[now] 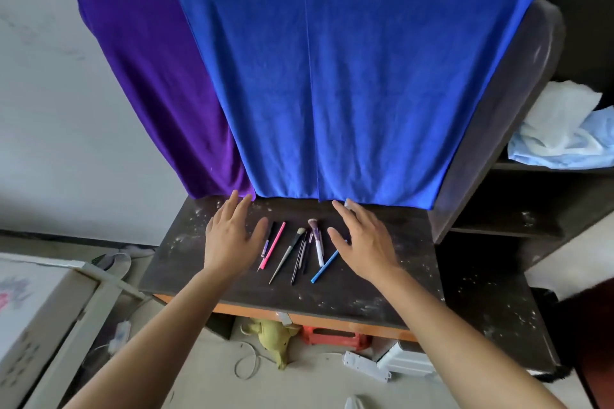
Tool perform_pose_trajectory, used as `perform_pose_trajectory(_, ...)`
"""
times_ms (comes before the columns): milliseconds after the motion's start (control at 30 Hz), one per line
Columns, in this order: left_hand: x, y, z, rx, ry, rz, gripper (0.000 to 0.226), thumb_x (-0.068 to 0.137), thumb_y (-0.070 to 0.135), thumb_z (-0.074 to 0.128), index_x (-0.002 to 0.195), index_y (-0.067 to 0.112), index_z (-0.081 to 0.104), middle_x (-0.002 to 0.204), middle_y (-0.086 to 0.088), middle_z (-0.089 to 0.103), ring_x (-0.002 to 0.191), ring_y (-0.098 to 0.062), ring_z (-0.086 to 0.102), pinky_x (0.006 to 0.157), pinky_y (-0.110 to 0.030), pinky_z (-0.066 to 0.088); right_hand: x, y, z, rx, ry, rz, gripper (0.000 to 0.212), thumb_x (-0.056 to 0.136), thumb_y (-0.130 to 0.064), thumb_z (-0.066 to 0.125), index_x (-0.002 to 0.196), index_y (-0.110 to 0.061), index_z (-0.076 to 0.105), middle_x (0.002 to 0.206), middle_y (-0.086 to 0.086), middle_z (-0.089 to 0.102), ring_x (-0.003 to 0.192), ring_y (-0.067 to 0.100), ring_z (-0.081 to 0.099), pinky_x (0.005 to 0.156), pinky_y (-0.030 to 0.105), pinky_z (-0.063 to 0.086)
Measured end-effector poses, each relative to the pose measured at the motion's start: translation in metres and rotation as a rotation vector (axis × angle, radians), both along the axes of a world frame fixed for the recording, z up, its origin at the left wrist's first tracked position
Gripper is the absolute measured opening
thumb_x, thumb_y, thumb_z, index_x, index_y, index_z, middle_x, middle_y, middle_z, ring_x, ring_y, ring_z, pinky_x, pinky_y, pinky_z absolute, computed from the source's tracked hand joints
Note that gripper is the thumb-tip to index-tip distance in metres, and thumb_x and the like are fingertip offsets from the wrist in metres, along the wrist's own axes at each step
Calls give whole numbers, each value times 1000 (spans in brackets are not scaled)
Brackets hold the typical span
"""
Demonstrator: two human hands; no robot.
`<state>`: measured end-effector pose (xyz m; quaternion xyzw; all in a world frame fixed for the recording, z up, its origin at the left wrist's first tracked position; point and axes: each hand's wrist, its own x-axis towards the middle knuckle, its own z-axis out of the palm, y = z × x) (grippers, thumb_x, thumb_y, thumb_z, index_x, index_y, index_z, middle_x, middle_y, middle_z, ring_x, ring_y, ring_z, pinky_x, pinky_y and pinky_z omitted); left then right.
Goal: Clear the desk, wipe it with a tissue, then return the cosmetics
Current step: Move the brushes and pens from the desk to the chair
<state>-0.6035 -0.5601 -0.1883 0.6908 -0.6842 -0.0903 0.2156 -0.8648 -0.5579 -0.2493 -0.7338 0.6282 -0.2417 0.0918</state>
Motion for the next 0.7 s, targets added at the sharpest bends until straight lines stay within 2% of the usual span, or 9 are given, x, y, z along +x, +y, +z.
perform_pose_trajectory(133,19,-40,-33,128,30,10,60,94,43,59,147,19,44,160,-5,30,144,-28,31,115,-47,29,16,-34,-20,61,3,-53,62,95,-57,38,149,-28,43,151,6,47,136,26,47,103,44,45)
perform_pose_trajectory(267,38,-75,-75,262,14,-70,61,93,43,60,147,18,44,159,-6,31,142,-30,34,113,-47,33,34,-47,-45,135,20,-170,58,96,-48,52,150,-27,43,152,7,47,134,27,49,103,42,47)
perform_pose_trajectory(433,47,-107,-128,418,-19,-185,64,92,43,61,147,16,42,156,-5,37,137,-31,39,109,-45,36,61,-49,-81,300,26,-281,60,97,-45,53,152,-26,39,152,7,46,133,28,49,107,41,42)
perform_pose_trajectory(600,47,-116,-170,550,-25,-178,60,90,44,61,143,19,44,129,-12,52,121,-35,48,95,-42,44,81,-55,-108,526,-26,-365,62,96,-41,56,152,-22,36,133,5,53,118,28,57,90,42,52)
perform_pose_trajectory(700,42,-118,-187,588,14,-136,62,90,45,61,142,17,43,126,-13,51,119,-35,50,92,-41,45,86,-69,-119,614,20,-382,60,95,-42,57,148,-19,38,129,7,53,118,29,56,87,43,51)
